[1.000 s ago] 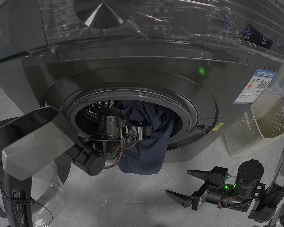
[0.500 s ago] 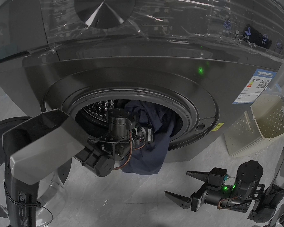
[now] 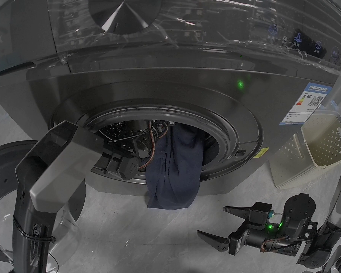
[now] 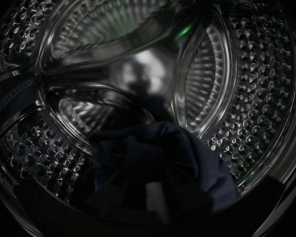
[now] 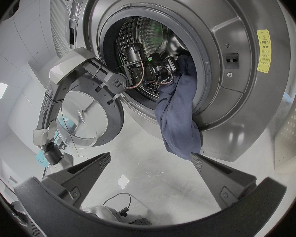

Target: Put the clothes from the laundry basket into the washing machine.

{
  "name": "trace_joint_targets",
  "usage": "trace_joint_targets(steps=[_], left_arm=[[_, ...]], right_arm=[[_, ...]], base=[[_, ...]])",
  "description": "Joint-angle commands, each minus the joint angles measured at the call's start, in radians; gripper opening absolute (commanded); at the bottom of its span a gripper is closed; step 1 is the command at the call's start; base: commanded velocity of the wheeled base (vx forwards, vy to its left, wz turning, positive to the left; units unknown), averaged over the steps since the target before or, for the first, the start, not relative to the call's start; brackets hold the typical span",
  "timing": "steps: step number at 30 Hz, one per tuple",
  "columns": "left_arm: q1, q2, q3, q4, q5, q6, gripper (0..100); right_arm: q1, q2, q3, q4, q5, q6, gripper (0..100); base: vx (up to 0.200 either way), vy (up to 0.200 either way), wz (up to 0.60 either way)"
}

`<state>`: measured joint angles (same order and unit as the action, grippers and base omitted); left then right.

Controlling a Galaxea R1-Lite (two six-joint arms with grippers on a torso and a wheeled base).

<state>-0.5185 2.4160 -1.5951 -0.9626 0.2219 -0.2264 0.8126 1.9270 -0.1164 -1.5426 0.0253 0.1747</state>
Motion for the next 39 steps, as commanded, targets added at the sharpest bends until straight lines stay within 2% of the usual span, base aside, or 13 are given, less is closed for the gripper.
trace_joint_targets(steps=[1, 2, 3, 5, 10, 16, 21, 24, 27, 28, 36, 39], left_arm=[[0.006, -0.046, 0.049, -0.001, 0.011, -0.018, 100], [0.006, -0.046, 0.049, -0.001, 0.011, -0.018, 100], [-0.009, -0.101, 0.115, 0.008, 0.011, -0.044, 100], [-0.04, -0.173, 0.21, 0.024, 0.01, -0.053, 100], [-0.083, -0.31, 0.457, 0.038, -0.026, -0.047, 100], [-0.115, -0.327, 0.673, 0.01, -0.081, -0.039, 100], [-0.118, -0.27, 0.69, -0.021, -0.098, -0.037, 100], [-0.109, -0.207, 0.658, -0.028, -0.102, -0.007, 100], [-0.106, -0.169, 0.626, -0.027, -0.105, -0.005, 100], [-0.106, -0.158, 0.615, -0.027, -0.105, -0.005, 0], [-0.103, -0.097, 0.492, -0.018, -0.104, -0.01, 0], [-0.087, -0.11, 0.431, -0.021, -0.098, -0.022, 0]], right_arm=[[0.002, 0.007, 0.0, -0.001, 0.001, 0.0, 100], [0.002, 0.007, 0.0, -0.001, 0.001, 0.0, 100], [0.002, 0.007, 0.001, -0.001, 0.001, 0.0, 100], [0.002, 0.007, 0.003, -0.001, 0.001, 0.0, 100], [0.004, 0.007, 0.003, -0.001, -0.001, 0.0, 100], [0.013, 0.007, 0.003, -0.001, -0.002, 0.0, 100], [0.014, 0.006, 0.003, -0.001, -0.002, 0.0, 100], [0.013, 0.006, 0.003, -0.001, -0.004, 0.0, 100], [0.014, 0.004, 0.003, -0.001, -0.002, 0.0, 100], [0.014, 0.004, 0.003, -0.001, -0.002, 0.0, 100], [0.014, -0.002, 0.003, -0.001, -0.004, 0.0, 100], [0.013, -0.003, 0.003, -0.001, -0.002, 0.0, 100]], base=[[0.0, 0.0, 0.0], [0.0, 0.0, 0.0], [0.0, 0.0, 0.0], [0.0, 0.0, 0.0], [0.0, 0.0, 0.0], [0.0, 0.0, 0.0], [0.0, 0.0, 0.0], [0.0, 0.0, 0.0], [0.0, 0.0, 0.0], [0.0, 0.0, 0.0], [0.0, 0.0, 0.0], [0.0, 0.0, 0.0]])
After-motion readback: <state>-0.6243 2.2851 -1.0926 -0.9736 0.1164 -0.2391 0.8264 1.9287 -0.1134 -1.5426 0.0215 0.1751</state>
